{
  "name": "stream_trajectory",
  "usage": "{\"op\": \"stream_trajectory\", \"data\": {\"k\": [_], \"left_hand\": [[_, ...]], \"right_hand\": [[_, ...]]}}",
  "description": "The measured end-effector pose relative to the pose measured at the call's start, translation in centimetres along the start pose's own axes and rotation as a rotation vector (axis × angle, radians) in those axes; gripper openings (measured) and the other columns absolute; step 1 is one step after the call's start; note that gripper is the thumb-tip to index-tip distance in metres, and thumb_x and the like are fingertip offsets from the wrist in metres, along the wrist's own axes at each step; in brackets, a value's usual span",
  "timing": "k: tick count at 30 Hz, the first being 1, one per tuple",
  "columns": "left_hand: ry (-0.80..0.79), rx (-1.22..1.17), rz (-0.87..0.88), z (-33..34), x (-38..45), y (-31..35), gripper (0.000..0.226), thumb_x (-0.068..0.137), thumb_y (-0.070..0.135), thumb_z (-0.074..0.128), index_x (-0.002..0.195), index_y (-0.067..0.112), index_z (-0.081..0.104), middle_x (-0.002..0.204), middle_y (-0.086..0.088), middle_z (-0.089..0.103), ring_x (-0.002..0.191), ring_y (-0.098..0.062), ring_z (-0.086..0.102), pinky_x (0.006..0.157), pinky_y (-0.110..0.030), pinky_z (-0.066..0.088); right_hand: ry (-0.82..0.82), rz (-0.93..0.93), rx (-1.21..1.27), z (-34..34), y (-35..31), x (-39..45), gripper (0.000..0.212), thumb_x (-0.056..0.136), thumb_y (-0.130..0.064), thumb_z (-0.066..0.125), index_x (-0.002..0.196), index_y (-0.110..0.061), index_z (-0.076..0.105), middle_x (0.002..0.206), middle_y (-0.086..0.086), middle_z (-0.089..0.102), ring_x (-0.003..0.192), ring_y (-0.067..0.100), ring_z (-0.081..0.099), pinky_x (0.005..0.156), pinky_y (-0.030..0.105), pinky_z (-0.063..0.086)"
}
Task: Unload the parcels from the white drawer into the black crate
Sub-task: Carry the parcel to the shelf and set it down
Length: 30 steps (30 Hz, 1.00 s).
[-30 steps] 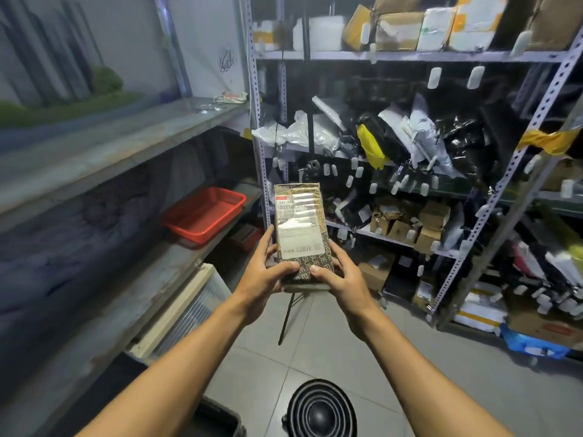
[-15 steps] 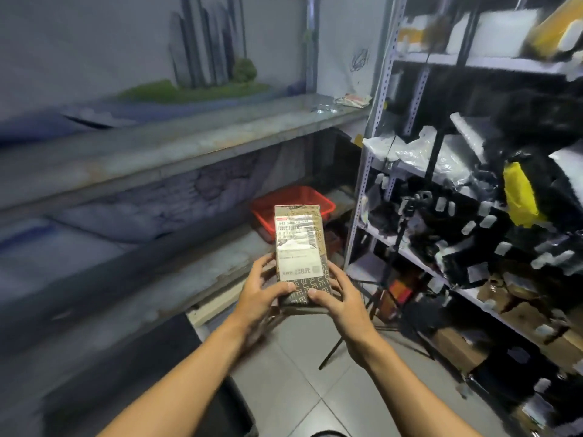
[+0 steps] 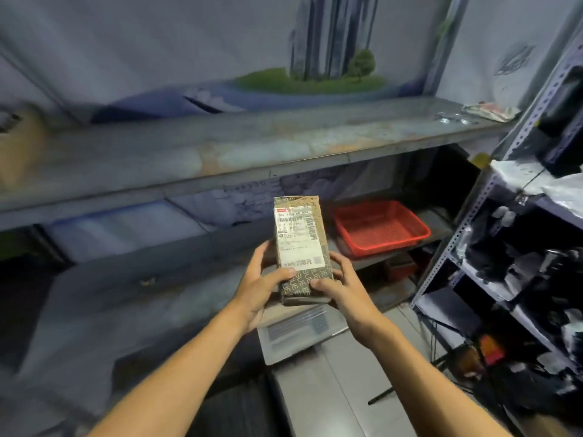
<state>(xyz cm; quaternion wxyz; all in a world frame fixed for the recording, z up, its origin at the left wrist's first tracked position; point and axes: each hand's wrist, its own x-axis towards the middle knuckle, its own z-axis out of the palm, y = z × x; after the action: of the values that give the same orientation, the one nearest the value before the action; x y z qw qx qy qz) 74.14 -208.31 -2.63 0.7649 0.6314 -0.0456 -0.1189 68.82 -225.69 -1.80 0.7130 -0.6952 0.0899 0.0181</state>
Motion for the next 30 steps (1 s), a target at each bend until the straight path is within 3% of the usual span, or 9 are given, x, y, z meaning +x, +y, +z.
{"op": "stream_trajectory", "data": {"k": [4,8,10,14,19,25,28,30], "left_hand": [[0.085,-0.007,0.012,-3.7,1.0,0.7,0.060,0.088,-0.001,0.069,0.129,0.038,0.051,0.125,0.000,0.066,0.107,-0.011,0.067,0.075,-0.026,0.058],[0.136,-0.006,0.000,-6.6,1.4,0.8,0.060,0.089,0.002,0.070,0.131,0.040,0.049,0.131,-0.001,0.064,0.119,-0.019,0.064,0.091,-0.042,0.059],[0.165,-0.015,-0.008,-7.6,1.4,0.9,0.062,0.090,0.002,0.069,0.135,0.037,0.047,0.129,-0.001,0.066,0.116,-0.019,0.065,0.089,-0.040,0.059],[0.224,-0.045,-0.010,-9.1,1.5,1.4,0.059,0.091,0.001,0.067,0.134,0.036,0.048,0.126,-0.001,0.067,0.114,-0.019,0.067,0.077,-0.034,0.060],[0.306,-0.057,-0.027,-11.0,1.6,1.3,0.059,0.089,0.003,0.070,0.126,0.044,0.050,0.131,-0.003,0.065,0.116,-0.023,0.066,0.086,-0.044,0.060],[0.492,-0.102,0.004,-13.6,1.2,0.4,0.059,0.087,0.001,0.073,0.128,0.039,0.053,0.130,0.001,0.066,0.119,-0.022,0.065,0.097,-0.048,0.056],[0.605,-0.138,0.024,-14.5,1.3,0.0,0.055,0.087,0.002,0.073,0.125,0.037,0.055,0.124,0.002,0.070,0.117,-0.023,0.067,0.094,-0.049,0.058],[0.677,-0.155,0.038,-14.7,1.6,-0.3,0.052,0.088,0.000,0.070,0.123,0.037,0.055,0.122,0.003,0.071,0.114,-0.021,0.069,0.086,-0.044,0.060]], "right_hand": [[-0.068,0.028,-0.023,3.6,-0.1,2.6,0.075,0.065,-0.032,0.076,0.135,-0.038,0.048,0.127,0.003,0.067,0.119,0.021,0.064,0.093,0.035,0.051],[-0.139,0.050,-0.052,6.1,-0.1,4.2,0.073,0.068,-0.034,0.074,0.136,-0.041,0.046,0.130,0.000,0.066,0.121,0.018,0.062,0.091,0.032,0.047],[-0.170,0.057,-0.068,7.0,-0.2,4.8,0.074,0.070,-0.034,0.074,0.138,-0.040,0.045,0.130,-0.001,0.065,0.121,0.017,0.061,0.097,0.035,0.049],[-0.238,0.057,-0.099,8.4,-0.4,6.3,0.066,0.086,-0.024,0.074,0.142,-0.036,0.042,0.130,-0.002,0.064,0.120,0.014,0.060,0.087,0.028,0.046],[-0.336,0.100,-0.134,10.0,0.1,9.0,0.061,0.090,-0.015,0.073,0.139,-0.036,0.042,0.130,0.000,0.064,0.116,0.016,0.063,0.085,0.031,0.047],[-0.542,0.137,-0.197,12.7,0.1,12.6,0.054,0.094,-0.011,0.068,0.137,-0.028,0.041,0.124,0.003,0.064,0.096,0.008,0.065,0.060,0.010,0.049],[-0.667,0.119,-0.226,14.4,0.4,14.9,0.056,0.092,-0.010,0.070,0.137,-0.026,0.042,0.121,0.005,0.066,0.099,0.012,0.068,0.064,0.011,0.051],[-0.735,0.123,-0.213,15.2,0.8,16.6,0.057,0.091,-0.008,0.071,0.136,-0.025,0.042,0.122,0.008,0.066,0.104,0.016,0.068,0.077,0.021,0.056]]}}
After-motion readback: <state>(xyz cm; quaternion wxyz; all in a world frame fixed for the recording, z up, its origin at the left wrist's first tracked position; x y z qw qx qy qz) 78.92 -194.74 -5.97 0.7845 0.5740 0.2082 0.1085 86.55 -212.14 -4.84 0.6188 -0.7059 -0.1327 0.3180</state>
